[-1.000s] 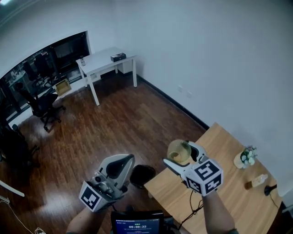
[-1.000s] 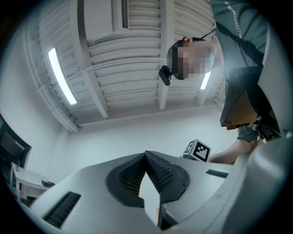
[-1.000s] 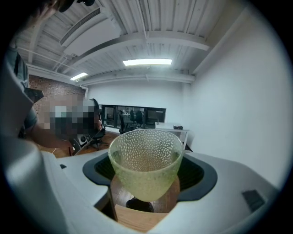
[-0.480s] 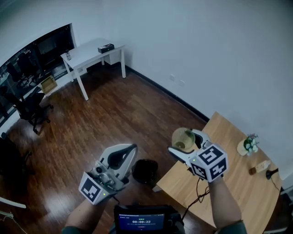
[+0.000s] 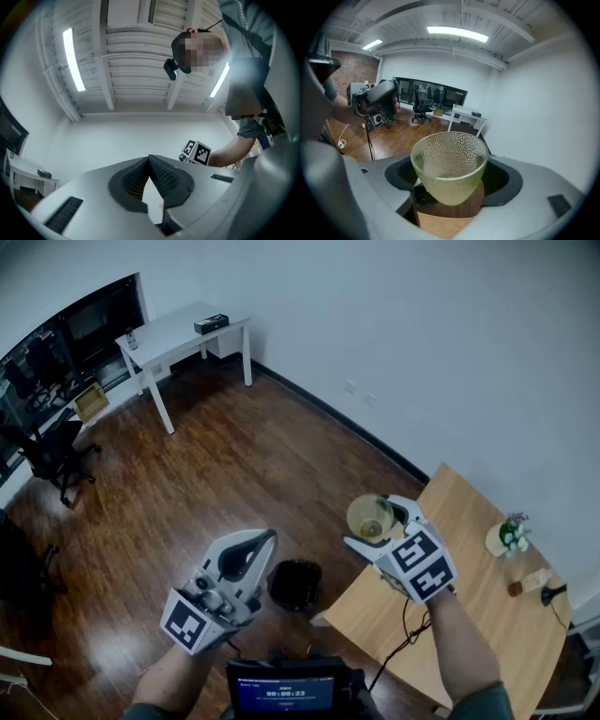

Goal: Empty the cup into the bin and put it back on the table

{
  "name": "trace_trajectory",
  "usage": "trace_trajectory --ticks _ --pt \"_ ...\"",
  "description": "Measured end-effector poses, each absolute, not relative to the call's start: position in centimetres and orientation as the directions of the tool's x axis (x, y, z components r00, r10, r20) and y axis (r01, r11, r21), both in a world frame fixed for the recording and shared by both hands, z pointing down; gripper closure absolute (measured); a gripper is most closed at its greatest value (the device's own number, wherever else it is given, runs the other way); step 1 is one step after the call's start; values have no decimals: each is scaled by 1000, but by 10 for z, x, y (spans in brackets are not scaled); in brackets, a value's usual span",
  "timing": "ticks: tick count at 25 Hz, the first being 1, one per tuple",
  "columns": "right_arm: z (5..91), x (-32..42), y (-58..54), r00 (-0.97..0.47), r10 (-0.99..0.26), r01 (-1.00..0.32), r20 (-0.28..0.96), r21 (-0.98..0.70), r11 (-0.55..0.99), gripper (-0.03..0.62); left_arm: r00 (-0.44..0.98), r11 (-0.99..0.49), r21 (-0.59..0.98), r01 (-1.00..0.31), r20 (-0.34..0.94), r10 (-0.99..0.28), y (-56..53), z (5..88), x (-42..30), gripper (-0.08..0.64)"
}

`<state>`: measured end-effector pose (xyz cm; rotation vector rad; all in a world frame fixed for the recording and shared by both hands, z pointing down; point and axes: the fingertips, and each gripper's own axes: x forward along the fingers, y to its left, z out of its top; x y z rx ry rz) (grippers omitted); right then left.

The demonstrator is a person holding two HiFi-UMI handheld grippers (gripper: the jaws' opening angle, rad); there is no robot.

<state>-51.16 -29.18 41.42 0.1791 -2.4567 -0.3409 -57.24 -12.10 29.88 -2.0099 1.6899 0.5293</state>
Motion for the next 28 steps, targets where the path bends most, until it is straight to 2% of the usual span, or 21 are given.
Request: trace_trajectory --ticks 13,28 --pt "406 -529 -316 -727 -314 44 611 498 866 198 149 -115 -96 -989 -546 -824 -133 302 -586 568" --pt "392 -536 -317 -716 -353 135 603 615 777 198 154 -115 -106 -988 -526 -837 -135 302 -578 568"
